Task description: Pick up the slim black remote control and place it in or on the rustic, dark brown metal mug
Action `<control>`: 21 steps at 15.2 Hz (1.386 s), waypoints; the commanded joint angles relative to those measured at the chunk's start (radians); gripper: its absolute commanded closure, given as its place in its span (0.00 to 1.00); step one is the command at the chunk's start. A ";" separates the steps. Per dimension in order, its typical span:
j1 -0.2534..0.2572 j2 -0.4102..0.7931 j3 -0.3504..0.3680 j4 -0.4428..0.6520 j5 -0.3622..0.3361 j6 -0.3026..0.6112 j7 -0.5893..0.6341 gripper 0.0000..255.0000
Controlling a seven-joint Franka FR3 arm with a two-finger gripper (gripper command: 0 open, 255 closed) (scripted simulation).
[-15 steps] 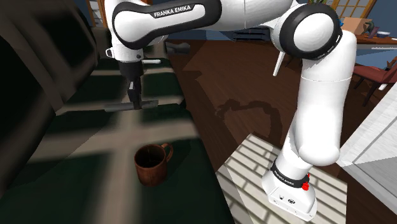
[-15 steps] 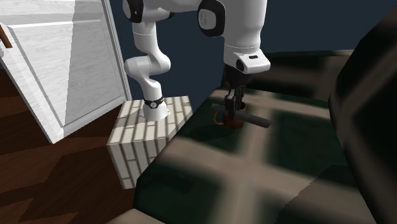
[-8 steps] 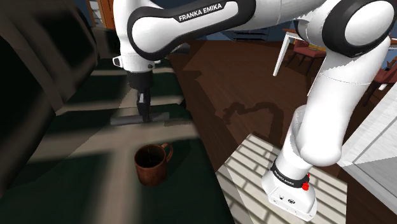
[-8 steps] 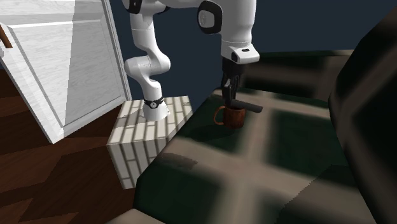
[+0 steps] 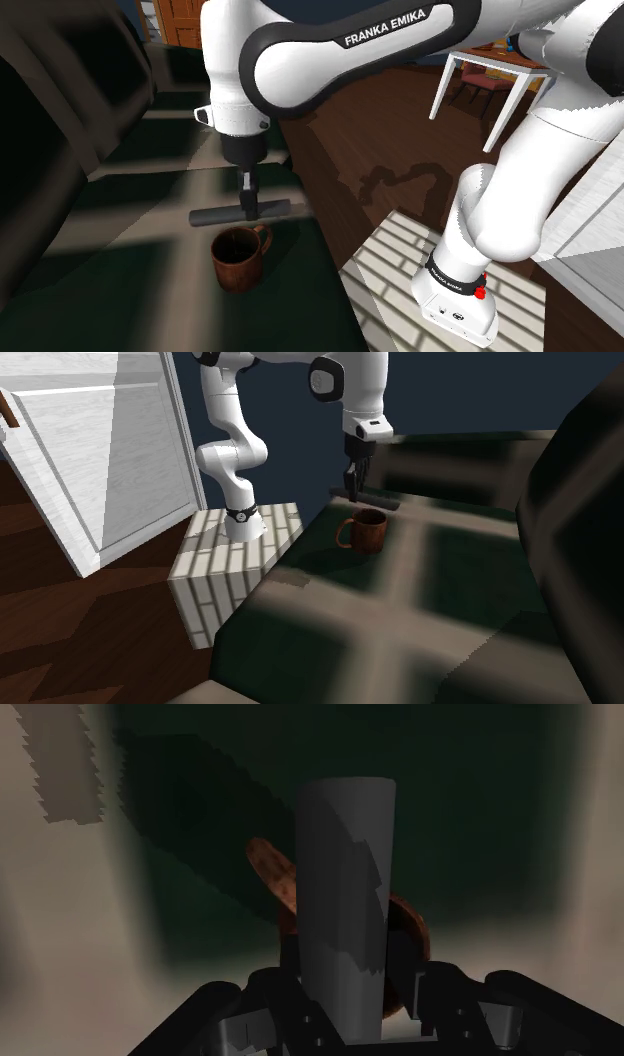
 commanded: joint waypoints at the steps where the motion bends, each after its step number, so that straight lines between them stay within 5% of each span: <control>1: 0.005 -0.005 0.007 -0.031 0.004 0.028 0.007 1.00; 10: 0.008 0.039 0.015 -0.117 -0.001 0.156 0.007 1.00; 18: 0.007 0.039 0.015 -0.117 -0.001 0.156 0.007 1.00; 19: 0.007 0.039 0.015 -0.116 -0.001 0.155 0.007 0.00; 21: 0.007 0.039 0.015 -0.116 -0.001 0.155 0.007 0.00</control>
